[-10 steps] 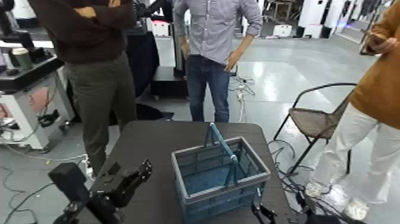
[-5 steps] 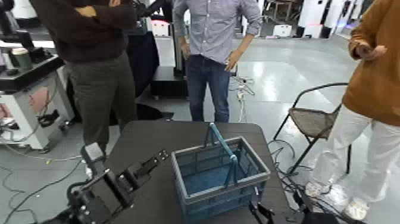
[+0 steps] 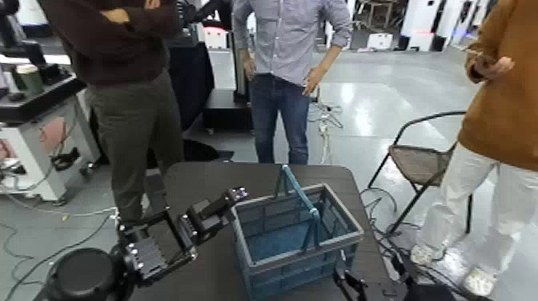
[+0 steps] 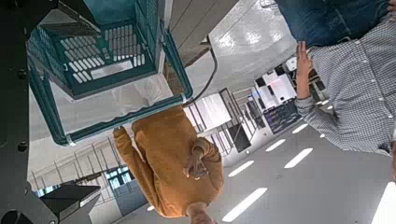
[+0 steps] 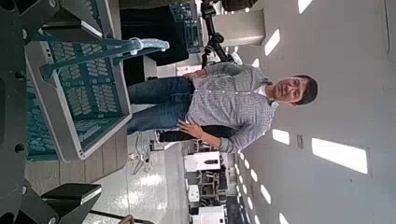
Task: Grasp the handle of the crate.
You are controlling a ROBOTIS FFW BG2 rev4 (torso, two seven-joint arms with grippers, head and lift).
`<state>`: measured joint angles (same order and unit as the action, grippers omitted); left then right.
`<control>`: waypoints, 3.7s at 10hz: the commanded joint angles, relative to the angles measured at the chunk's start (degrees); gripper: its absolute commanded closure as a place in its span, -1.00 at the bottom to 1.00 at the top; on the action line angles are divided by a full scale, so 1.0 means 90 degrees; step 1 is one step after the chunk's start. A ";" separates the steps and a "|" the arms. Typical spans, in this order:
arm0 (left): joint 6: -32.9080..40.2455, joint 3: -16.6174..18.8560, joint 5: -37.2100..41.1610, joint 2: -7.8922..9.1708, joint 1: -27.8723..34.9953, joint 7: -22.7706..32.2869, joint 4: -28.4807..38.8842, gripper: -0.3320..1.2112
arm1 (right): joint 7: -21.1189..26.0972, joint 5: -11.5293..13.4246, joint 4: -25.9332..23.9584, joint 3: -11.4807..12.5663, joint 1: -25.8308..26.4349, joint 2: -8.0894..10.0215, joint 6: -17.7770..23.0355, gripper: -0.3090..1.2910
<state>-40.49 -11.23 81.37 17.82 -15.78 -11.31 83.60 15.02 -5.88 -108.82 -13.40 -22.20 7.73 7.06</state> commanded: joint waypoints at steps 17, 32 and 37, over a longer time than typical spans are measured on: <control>0.0134 -0.2560 0.0958 -0.0945 -0.2846 -0.0589 -0.3654 -0.44 | -0.0038 -0.0294 0.0275 -0.0259 0.0192 0.0039 0.0378 -0.42; 0.0398 -0.3205 0.1388 -0.1131 -0.3207 -0.1068 -0.4269 0.96 | -0.0097 -0.0412 0.0334 -0.0367 0.0299 0.0088 0.0407 -0.42; 0.0095 -0.2922 0.1388 -0.1004 -0.2914 -0.1205 -0.3673 0.97 | -0.0087 -0.0441 0.0324 -0.0338 0.0240 0.0068 0.0407 -0.42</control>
<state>-39.06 -38.10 93.87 8.57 -42.43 -22.16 49.29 14.24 -9.83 -105.90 -16.46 -19.93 8.36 10.72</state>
